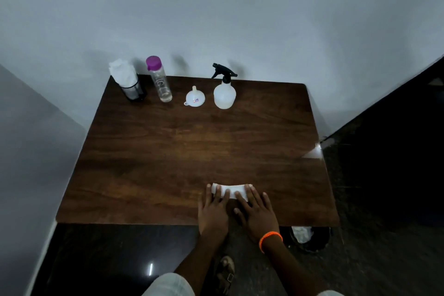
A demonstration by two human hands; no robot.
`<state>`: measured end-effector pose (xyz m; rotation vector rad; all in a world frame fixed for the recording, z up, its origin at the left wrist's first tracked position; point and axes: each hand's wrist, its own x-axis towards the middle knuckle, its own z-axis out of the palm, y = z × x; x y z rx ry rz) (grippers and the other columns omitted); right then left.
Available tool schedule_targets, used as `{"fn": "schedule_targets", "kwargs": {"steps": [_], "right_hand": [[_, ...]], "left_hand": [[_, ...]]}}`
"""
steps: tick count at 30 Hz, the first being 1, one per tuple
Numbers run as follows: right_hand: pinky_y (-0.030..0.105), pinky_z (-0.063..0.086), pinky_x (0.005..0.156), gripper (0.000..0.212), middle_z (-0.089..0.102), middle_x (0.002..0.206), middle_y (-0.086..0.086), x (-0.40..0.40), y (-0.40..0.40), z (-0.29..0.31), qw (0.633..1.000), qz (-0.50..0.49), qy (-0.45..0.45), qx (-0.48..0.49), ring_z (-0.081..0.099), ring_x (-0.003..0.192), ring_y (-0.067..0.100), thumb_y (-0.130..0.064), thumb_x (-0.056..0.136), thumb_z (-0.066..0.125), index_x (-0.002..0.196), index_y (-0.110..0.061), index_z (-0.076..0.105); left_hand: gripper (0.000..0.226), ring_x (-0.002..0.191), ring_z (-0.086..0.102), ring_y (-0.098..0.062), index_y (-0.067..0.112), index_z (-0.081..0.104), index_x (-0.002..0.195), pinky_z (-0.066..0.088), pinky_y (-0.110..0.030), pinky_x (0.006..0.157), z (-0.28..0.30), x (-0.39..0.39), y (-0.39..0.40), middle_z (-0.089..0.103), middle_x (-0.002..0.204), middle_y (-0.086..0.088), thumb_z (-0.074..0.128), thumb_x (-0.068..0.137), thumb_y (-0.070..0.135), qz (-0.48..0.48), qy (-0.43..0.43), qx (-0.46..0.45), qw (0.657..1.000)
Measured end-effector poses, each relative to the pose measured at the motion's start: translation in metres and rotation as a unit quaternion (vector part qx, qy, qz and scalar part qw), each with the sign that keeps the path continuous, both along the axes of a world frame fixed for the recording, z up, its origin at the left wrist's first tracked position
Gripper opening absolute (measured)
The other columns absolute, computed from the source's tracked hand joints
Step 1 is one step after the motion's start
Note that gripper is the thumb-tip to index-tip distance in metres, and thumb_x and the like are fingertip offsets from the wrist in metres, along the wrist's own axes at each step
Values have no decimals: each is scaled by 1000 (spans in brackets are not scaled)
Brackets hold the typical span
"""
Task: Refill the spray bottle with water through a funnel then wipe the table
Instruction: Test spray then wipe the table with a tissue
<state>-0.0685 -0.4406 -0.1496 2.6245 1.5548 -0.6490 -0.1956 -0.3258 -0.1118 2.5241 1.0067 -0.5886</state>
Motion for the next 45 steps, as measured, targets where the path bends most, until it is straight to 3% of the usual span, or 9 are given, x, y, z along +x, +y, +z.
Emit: {"fn": "schedule_targets", "kwargs": {"steps": [3,5,9,19,27,30,36,45], "right_hand": [[48,17,116,58,41,160,7,24,25,-6,1000,-6,-11,0,36,149,22,-57,97,39,151,-35,42],[47,8,120,59,29,165,5,39,41,-6,1000,-12,-20,8,22,154,19,-59,100,33,155,-36,34],[43,-10,122,62,-1,169,-1,75,84,-4,1000,-15,-21,18,-12,152,10,-60,103,21,160,-38,14],[47,0,126,62,2,171,-1,158,177,-8,998,-37,-24,38,-4,157,14,-61,103,24,160,-38,18],[51,3,125,63,9,171,1,219,213,-13,998,-18,-33,43,4,158,19,-60,100,18,159,-38,22],[51,3,124,59,9,171,-1,233,210,-15,998,-22,-44,38,4,158,20,-58,102,24,159,-40,21],[50,2,126,61,5,171,-1,240,172,-13,996,-64,-41,39,-1,158,18,-61,103,21,160,-38,16],[49,-1,126,65,1,171,1,189,105,-11,993,-112,-28,30,-8,157,16,-63,102,16,160,-36,10]], "left_hand": [[73,156,-15,-32,32,5,162,-6,-53,125,7,27,26,-1,171,-2,18,96,60,-9,-4,-1,1000],[80,156,-15,-33,34,6,162,-6,-53,125,18,43,45,-3,171,0,7,88,66,-8,-5,-12,1000],[66,155,-17,-32,36,2,162,-1,-53,126,21,77,84,-6,171,2,30,104,52,9,-2,-5,1000],[68,156,-14,-34,36,3,162,-3,-54,126,1,164,173,-5,171,1,36,103,43,27,-36,-10,999],[68,157,-9,-34,35,7,162,1,-55,125,-5,221,192,-1,171,-1,38,102,46,71,-54,-8,996],[67,156,-10,-35,33,8,162,1,-56,125,-6,236,187,0,171,-3,35,103,46,75,-68,-18,995],[69,156,-14,-35,30,8,162,-2,-58,125,5,247,173,0,171,-5,37,103,46,-27,-64,-12,998],[63,156,-15,-32,33,7,162,-3,-55,126,-2,216,127,-1,171,-2,32,105,42,-94,-45,-1,995]]}}
